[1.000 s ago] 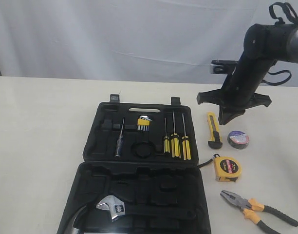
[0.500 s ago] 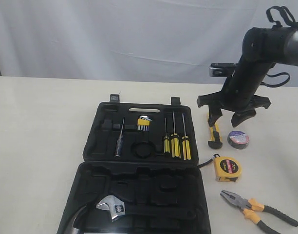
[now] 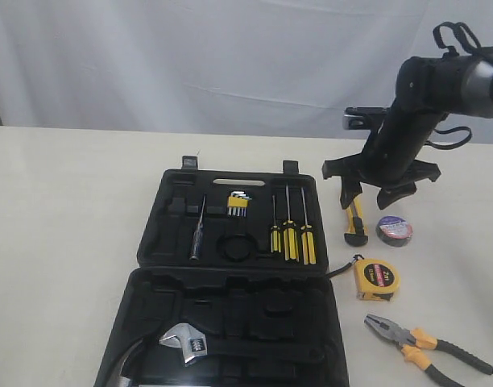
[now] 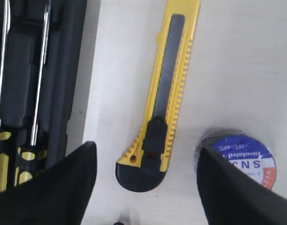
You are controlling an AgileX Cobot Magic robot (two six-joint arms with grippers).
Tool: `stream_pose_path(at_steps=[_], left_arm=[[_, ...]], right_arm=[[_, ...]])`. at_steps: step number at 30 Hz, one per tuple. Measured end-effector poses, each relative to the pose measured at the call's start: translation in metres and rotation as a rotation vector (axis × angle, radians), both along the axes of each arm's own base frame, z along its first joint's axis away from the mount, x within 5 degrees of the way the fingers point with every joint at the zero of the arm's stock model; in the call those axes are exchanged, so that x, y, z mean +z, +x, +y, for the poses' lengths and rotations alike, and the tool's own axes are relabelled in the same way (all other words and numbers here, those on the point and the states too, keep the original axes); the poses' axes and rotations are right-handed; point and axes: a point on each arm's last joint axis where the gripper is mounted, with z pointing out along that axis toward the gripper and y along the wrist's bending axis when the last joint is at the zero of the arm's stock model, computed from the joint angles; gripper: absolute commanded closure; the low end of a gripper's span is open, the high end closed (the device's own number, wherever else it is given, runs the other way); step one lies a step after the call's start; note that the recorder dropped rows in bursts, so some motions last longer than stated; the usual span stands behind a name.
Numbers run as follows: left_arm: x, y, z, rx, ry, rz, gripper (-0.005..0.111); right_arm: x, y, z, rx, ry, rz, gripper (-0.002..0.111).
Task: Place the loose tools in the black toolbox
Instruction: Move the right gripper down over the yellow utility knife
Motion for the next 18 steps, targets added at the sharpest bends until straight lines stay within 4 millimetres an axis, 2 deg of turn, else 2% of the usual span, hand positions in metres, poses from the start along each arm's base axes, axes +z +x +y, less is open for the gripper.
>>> stream_pose_path(at_steps=[18], left_arm=[[0.000,0.000,0.000,0.000,0.000,0.000,0.107]], right_arm=[[-0.032,0.007,-0.002,-0.004,0.000,0.009,0.048]])
